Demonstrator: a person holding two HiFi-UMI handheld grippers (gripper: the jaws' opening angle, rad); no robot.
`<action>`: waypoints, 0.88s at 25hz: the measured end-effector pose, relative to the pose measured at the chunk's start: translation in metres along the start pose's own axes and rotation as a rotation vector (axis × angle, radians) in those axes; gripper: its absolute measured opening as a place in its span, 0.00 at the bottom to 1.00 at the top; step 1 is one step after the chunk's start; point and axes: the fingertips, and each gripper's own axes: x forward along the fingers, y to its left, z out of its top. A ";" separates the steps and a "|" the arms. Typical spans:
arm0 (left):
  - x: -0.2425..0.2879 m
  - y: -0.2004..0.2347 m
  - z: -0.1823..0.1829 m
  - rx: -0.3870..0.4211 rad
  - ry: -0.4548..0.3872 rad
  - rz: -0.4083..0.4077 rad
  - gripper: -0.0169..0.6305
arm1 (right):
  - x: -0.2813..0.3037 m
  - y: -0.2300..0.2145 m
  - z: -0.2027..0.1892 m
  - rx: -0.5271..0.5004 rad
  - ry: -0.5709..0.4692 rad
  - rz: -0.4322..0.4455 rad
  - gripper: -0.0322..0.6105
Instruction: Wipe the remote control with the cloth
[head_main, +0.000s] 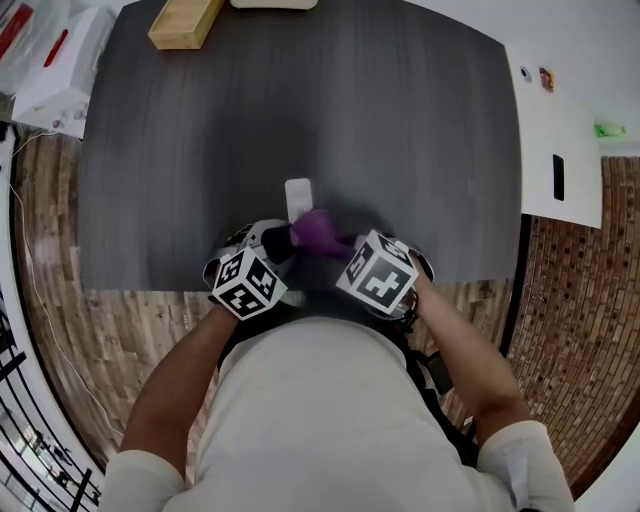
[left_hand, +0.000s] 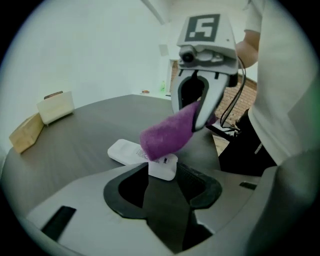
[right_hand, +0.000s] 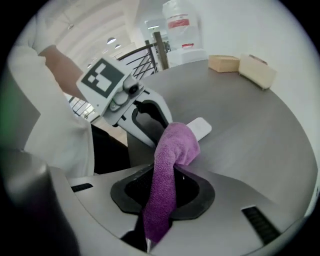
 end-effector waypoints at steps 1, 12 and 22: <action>-0.002 0.000 -0.001 0.000 0.000 0.005 0.29 | -0.009 -0.006 0.005 0.014 -0.020 -0.021 0.19; -0.001 0.000 -0.022 -0.116 0.054 0.063 0.29 | 0.023 -0.048 0.095 0.063 -0.138 -0.156 0.19; 0.005 0.003 -0.023 -0.124 0.060 0.093 0.25 | 0.050 -0.027 0.082 0.377 -0.173 -0.001 0.19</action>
